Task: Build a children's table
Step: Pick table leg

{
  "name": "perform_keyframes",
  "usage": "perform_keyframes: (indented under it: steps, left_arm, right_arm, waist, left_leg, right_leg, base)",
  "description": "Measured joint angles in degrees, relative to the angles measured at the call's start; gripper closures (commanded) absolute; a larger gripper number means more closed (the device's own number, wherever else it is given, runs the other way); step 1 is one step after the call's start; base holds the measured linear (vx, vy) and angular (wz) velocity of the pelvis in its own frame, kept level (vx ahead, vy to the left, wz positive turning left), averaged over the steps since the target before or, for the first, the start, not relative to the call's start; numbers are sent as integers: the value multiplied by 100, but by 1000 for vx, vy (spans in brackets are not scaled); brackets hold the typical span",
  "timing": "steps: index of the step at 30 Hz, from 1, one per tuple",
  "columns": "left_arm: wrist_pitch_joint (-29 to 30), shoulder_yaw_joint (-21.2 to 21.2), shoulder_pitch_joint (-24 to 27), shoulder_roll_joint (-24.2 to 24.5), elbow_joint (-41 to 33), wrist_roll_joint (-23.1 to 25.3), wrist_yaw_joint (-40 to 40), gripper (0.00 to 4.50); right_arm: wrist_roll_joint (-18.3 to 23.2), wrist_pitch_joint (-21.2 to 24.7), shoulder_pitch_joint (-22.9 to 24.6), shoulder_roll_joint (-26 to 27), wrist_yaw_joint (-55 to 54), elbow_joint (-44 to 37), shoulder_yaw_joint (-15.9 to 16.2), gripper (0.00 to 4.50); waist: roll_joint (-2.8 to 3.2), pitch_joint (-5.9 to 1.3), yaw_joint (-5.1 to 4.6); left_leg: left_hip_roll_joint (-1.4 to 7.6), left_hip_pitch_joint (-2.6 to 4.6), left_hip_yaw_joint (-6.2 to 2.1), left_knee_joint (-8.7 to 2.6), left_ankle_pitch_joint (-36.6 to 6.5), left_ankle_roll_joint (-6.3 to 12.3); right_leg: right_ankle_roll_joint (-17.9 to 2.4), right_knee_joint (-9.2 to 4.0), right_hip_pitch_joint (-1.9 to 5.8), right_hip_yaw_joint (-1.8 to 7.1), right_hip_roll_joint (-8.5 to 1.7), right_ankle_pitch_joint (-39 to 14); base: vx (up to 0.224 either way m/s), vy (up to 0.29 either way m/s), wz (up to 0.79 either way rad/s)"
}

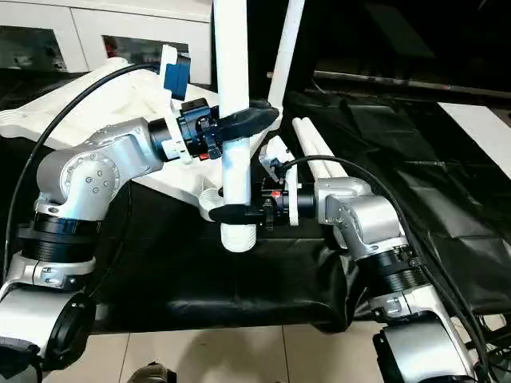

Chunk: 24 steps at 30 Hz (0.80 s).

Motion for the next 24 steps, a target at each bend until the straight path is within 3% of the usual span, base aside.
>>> perform_keyframes:
  steps: [12,13,18,24]
  left_arm:
    - [0,-1,0,2,-20,-4,-45,273]
    - [1,-1,0,4,-20,-4,-60,273]
    - [0,-3,4,28,-25,-4,-75,273]
    - [2,1,18,41,-45,-6,-78,273]
  right_arm:
    - [2,70,23,-1,38,0,53,161]
    - [2,70,23,-1,38,1,53,187]
    - [17,71,23,2,66,0,54,231]
    - [18,72,23,6,68,-26,69,253]
  waist:
    - [0,0,-1]
    - [0,0,-1]
    - [0,0,-1]
    - [0,0,1]
  left_leg:
    - [0,1,0,0,0,0]
    - [0,1,0,0,0,0]
    - [0,1,0,1,0,0]
    - [0,1,0,1,0,0]
  right_leg:
    - [-1,2,0,0,0,0]
    - [-1,2,0,0,0,0]
    - [-1,2,0,0,0,0]
    - [-1,2,0,0,0,1]
  base:
    - [0,0,0]
    - [0,0,0]
    - [0,0,0]
    - [0,0,0]
